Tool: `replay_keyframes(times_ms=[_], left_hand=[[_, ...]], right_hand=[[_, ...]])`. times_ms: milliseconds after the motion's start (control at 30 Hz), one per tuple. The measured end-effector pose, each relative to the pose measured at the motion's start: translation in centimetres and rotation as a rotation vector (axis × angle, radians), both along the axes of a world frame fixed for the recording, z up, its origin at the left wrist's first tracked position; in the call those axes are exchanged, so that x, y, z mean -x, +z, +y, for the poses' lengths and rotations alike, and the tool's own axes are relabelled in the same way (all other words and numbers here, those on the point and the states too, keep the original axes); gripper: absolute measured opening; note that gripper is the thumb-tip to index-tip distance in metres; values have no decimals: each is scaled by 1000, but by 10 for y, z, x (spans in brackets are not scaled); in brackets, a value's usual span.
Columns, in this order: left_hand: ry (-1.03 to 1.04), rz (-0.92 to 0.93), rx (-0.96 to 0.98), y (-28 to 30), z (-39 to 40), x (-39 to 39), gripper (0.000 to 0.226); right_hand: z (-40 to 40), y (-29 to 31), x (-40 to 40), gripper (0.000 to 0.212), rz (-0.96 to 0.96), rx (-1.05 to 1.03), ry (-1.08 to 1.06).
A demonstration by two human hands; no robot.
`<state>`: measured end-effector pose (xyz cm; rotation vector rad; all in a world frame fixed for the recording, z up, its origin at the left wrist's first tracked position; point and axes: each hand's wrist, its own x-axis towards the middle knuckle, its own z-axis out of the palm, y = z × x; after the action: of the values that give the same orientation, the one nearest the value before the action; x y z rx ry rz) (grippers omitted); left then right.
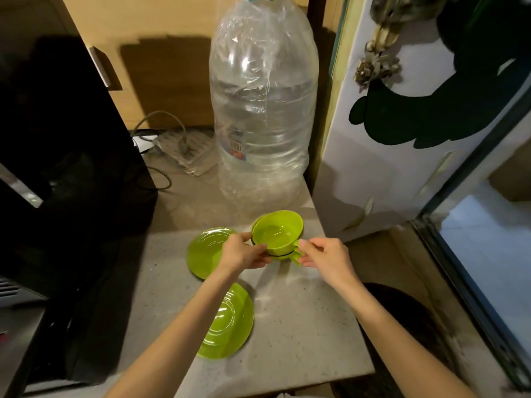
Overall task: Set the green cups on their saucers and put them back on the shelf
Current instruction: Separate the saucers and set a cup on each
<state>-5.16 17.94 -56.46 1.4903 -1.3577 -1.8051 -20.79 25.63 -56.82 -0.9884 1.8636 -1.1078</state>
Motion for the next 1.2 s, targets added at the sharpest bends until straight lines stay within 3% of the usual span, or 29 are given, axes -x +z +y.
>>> replay_keyframes(times_ms=[233, 367, 433, 667, 833, 1000, 1200], left_hand=[[78, 118, -45, 15, 0, -9, 73], [43, 181, -55, 29, -5, -35, 32], [81, 225, -59, 33, -9, -51, 24], [306, 195, 9, 25, -10, -89, 34], [433, 172, -49, 5, -6, -98, 43], [508, 139, -93, -11, -3, -102, 47], [503, 65, -81, -19, -4, -104, 49]], right_hand=[[-4, 22, -7, 22, 48, 75, 28], [-13, 32, -19, 16, 18, 176, 79], [-19, 32, -29, 19, -28, 228, 107], [-34, 2, -69, 14, -305, 194, 184], [-39, -25, -85, 6, -393, 98, 201], [-39, -38, -91, 22, -345, 41, 213], [-39, -42, -92, 22, -245, 50, 206]])
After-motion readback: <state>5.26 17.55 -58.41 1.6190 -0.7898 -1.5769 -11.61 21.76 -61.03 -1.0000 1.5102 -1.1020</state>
